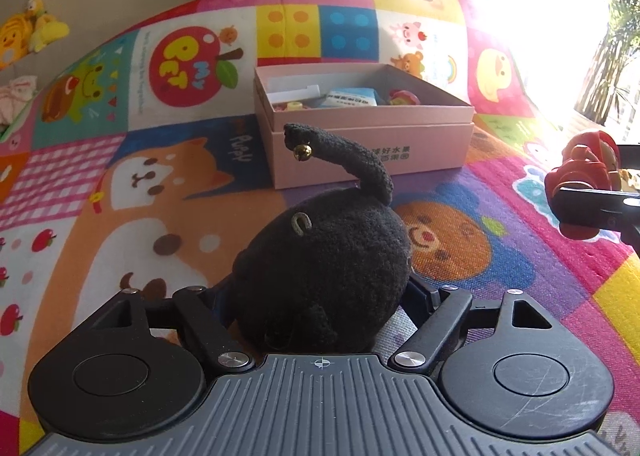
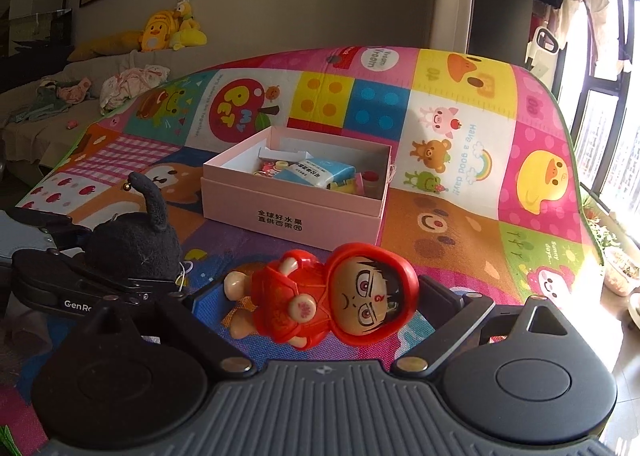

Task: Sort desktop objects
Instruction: 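Grasp the black plush cat with left tool while right tool holds the red doll, then drop the plush cat into the pink box with left tool while right tool drops the doll in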

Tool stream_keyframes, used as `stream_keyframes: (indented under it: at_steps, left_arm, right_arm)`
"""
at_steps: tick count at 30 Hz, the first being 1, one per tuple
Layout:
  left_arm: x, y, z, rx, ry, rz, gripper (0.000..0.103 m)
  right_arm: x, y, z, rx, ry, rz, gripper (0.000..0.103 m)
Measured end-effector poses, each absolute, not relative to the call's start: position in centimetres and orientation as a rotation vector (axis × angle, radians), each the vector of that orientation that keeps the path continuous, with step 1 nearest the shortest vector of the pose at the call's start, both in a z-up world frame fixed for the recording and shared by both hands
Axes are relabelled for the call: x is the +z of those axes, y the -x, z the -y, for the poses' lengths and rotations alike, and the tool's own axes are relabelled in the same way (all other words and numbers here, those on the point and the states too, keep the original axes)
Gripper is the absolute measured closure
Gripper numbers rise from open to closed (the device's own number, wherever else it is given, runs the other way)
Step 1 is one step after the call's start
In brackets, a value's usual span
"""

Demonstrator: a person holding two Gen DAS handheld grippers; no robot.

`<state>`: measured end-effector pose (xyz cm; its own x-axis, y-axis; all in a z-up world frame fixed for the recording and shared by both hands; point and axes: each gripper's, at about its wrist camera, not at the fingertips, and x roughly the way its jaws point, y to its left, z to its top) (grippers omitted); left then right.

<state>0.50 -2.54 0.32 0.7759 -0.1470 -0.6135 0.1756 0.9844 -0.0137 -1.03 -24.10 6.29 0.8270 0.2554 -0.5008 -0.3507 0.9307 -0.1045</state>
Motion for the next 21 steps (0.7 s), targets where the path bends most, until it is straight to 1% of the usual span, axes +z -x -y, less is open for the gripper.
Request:
stream_keyframes:
  at_steps: [4, 6, 11, 14, 17, 21]
  left_arm:
    - [1.0, 0.1, 2.6, -0.195, -0.050, -0.651, 0.023]
    - [2.5, 0.3, 2.2, -0.229, -0.018, -0.620, 0.023]
    - [11.1, -2.0, 1.2, -0.242, 0.007, -0.363, 0.023]
    - [14.9, -5.3, 1.3, -0.276, 0.038, -0.285, 0.023]
    - [15.5, -9.5, 2.3, -0.299, 0.066, -0.314, 0.023]
    - [12.5, -14.0, 3.8, -0.294, 0.053, -0.412, 0.023]
  right_arm:
    - [7.1, 1.6, 24.3, 0.340, 0.182, -0.497, 0.008]
    - [8.3, 1.8, 24.9, 0.356, 0.151, -0.481, 0.008]
    - [12.4, 2.1, 26.4, 0.364, 0.054, -0.380, 0.008]
    - [13.4, 2.4, 26.4, 0.363, 0.045, -0.324, 0.008]
    - [12.9, 2.1, 26.0, 0.371, 0.052, -0.335, 0.008]
    - [11.4, 1.1, 25.9, 0.348, 0.076, -0.383, 0.008]
